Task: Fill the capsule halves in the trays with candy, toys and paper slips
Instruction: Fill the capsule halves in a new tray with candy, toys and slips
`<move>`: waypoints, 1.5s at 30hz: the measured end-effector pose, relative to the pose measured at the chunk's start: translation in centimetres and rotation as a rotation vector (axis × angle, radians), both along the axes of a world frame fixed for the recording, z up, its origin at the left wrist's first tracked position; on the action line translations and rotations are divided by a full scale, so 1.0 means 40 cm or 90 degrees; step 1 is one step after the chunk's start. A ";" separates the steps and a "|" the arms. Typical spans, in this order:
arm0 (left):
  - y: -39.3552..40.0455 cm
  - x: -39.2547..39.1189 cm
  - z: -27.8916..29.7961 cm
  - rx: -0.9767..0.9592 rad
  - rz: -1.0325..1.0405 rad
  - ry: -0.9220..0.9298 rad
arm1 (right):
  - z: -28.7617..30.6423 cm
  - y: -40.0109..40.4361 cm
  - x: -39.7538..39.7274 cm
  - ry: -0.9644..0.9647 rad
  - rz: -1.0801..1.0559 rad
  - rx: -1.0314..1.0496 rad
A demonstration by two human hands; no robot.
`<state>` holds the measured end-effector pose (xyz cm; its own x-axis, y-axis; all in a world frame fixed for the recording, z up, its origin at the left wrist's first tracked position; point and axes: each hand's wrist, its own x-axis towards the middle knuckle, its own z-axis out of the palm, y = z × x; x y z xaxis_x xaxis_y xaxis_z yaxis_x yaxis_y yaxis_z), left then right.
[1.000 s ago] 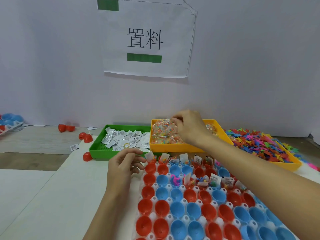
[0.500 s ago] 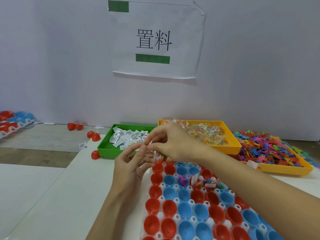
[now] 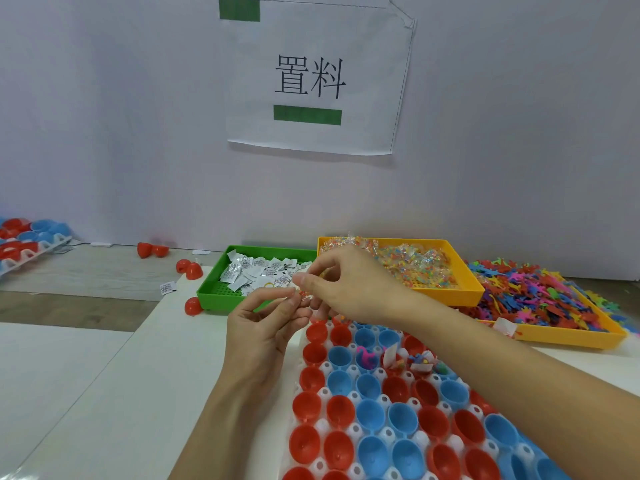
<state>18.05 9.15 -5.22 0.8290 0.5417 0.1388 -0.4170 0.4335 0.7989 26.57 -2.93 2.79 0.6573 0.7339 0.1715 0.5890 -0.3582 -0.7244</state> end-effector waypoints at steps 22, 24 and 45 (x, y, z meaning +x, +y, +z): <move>-0.005 0.001 -0.004 0.058 -0.024 -0.013 | 0.019 -0.040 -0.007 0.145 -0.024 0.014; -0.006 -0.001 -0.003 0.075 -0.037 -0.027 | 0.019 -0.040 -0.006 0.143 -0.026 0.016; 0.005 -0.007 0.005 0.053 0.014 0.028 | 0.014 -0.145 0.024 -0.113 0.106 -0.333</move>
